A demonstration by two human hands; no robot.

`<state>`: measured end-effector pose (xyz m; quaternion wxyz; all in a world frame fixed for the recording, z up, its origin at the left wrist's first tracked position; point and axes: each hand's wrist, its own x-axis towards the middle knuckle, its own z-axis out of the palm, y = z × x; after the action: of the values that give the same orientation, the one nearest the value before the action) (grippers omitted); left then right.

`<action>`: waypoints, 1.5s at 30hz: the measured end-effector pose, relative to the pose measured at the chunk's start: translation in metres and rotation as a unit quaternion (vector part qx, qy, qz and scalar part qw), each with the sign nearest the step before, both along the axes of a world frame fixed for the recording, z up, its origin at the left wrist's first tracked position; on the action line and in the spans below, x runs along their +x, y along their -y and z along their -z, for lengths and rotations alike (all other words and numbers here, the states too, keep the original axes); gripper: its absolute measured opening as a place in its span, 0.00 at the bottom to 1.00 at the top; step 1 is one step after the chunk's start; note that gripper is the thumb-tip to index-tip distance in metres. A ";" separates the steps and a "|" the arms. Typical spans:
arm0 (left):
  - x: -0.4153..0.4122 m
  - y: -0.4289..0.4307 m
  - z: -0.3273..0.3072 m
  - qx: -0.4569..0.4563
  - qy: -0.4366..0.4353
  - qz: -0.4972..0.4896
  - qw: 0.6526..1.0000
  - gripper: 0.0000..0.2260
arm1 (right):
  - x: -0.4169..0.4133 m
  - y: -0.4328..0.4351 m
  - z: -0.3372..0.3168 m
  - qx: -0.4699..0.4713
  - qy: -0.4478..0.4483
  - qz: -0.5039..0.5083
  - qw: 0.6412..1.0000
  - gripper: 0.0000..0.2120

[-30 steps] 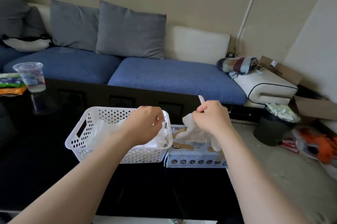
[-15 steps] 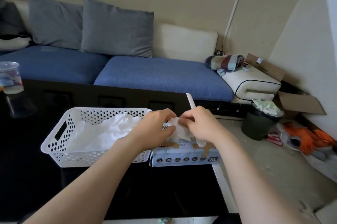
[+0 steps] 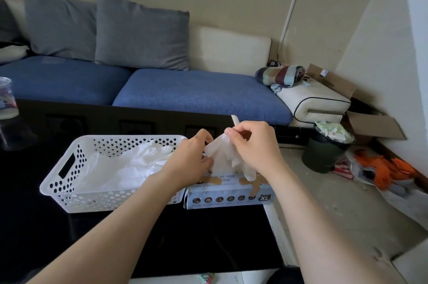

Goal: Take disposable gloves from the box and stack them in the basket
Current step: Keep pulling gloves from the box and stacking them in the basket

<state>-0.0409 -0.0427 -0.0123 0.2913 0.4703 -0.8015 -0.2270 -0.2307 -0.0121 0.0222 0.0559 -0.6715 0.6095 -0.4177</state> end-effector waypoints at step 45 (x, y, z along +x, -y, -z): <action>0.079 -0.009 -0.053 0.119 -0.380 -0.061 0.915 0.05 | 0.092 -0.014 -0.037 0.265 0.265 -0.160 0.913 0.27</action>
<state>0.0379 -0.0337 0.0412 0.5292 0.4276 -0.5675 -0.4637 -0.1391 0.0019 0.0595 0.4570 -0.5852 0.5454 -0.3888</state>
